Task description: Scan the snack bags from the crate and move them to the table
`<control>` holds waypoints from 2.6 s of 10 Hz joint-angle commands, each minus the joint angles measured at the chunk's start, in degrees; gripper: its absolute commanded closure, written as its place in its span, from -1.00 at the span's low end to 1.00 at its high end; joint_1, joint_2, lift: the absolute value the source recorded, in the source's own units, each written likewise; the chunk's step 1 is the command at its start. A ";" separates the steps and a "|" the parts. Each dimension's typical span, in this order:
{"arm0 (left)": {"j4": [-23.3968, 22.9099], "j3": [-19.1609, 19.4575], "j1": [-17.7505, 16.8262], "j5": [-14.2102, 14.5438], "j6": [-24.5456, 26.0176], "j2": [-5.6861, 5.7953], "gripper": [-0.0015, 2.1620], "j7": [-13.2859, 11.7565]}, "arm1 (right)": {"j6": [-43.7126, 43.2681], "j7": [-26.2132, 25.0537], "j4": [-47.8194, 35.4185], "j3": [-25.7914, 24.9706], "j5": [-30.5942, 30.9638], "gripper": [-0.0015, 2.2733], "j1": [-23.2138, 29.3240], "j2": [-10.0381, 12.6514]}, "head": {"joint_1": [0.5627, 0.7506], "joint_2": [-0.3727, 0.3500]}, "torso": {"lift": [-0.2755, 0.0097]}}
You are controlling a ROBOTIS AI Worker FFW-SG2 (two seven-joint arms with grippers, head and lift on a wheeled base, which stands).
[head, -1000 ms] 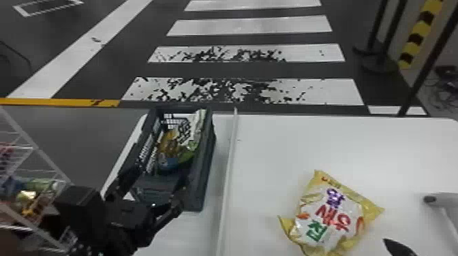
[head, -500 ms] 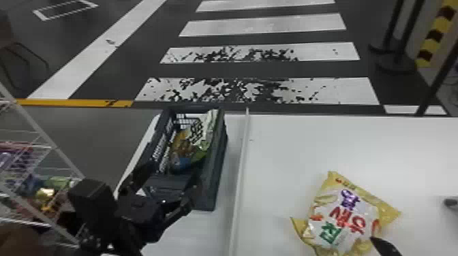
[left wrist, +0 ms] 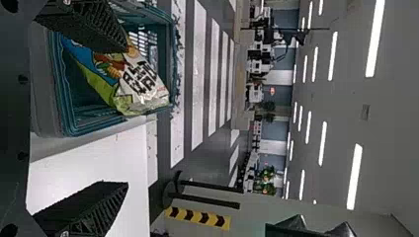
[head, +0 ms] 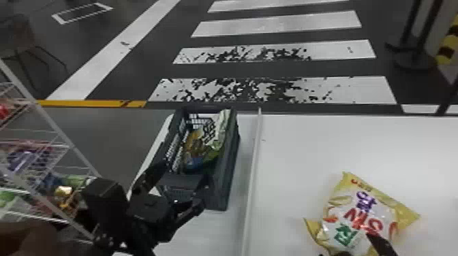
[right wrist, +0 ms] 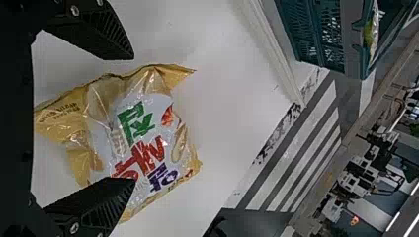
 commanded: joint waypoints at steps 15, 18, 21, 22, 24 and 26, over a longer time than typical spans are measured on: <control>-1.91 0.86 2.89 -0.46 0.00 -1.45 -0.97 -2.31 | 1.64 -1.32 14.06 7.15 5.31 0.97 -12.19 2.45 | 0.41 0.75 | 0.27; -1.03 0.15 2.89 -0.90 0.00 -1.71 -0.97 -2.58 | -1.70 -2.81 5.54 3.81 5.39 0.97 -8.23 1.48 | 0.41 0.74 | 0.27; -1.03 -0.99 2.01 -1.25 0.00 -1.62 -0.97 -2.58 | -3.64 -3.78 -6.50 -8.58 -9.46 0.97 -3.93 2.01 | 0.41 0.61 | 0.27; -1.03 -1.43 1.84 -1.60 0.00 -1.62 -0.97 -2.67 | -6.27 -5.45 -8.61 -12.54 -16.14 0.97 -2.52 2.36 | 0.41 0.50 | 0.27; -1.03 -2.13 1.84 -1.96 0.18 -1.45 -0.97 -2.67 | -11.02 -5.62 -9.58 -18.95 -27.83 0.97 -0.76 3.24 | 0.41 0.35 | 0.27; -1.20 -2.22 2.10 -2.04 0.00 -1.27 -0.97 -2.67 | -12.95 -1.67 -8.88 -29.67 -48.48 0.97 0.38 5.26 | 0.41 0.29 | 0.27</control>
